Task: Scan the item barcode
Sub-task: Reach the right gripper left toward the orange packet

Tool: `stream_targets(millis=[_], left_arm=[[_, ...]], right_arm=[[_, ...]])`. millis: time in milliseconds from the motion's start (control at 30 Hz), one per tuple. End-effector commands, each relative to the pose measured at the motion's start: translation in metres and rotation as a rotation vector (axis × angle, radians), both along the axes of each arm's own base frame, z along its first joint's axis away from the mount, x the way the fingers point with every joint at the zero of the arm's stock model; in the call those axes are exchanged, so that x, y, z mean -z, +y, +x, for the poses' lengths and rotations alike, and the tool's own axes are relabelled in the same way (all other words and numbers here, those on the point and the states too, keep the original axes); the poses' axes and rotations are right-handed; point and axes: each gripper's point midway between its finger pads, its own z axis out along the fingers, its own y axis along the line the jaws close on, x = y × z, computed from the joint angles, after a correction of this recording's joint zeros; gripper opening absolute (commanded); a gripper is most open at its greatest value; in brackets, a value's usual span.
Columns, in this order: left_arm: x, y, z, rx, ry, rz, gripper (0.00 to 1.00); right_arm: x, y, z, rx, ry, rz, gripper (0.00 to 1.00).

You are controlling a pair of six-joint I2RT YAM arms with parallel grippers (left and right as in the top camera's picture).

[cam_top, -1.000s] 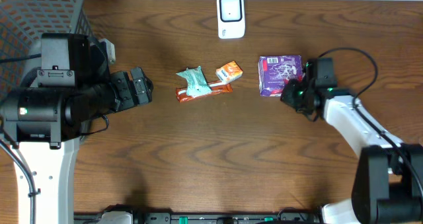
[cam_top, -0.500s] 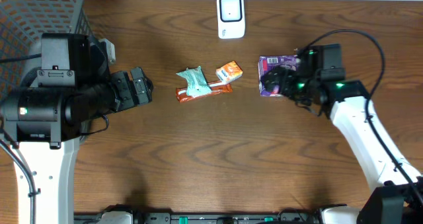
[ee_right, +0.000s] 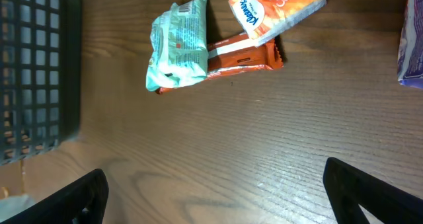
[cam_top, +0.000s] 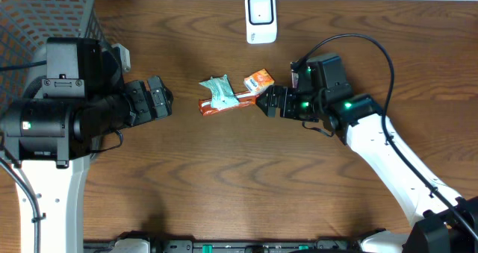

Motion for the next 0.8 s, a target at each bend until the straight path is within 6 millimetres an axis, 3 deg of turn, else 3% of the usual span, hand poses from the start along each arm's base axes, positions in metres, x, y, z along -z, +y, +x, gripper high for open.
stream_targets(millis=[0, 400, 767], left_arm=[[-0.005, -0.002, 0.001, 0.013, -0.017, 0.000, 0.97], [-0.005, -0.002, 0.001, 0.013, -0.016, 0.001, 0.98], [-0.005, -0.002, 0.001, 0.013, -0.016, 0.001, 0.98]], right_arm=[[0.004, -0.001, 0.004, 0.029, -0.015, -0.047, 0.99], [0.016, -0.002, 0.007, 0.106, 0.027, -0.066, 0.99], [0.047, 0.022, 0.011, 0.115, 0.088, -0.053, 0.99]])
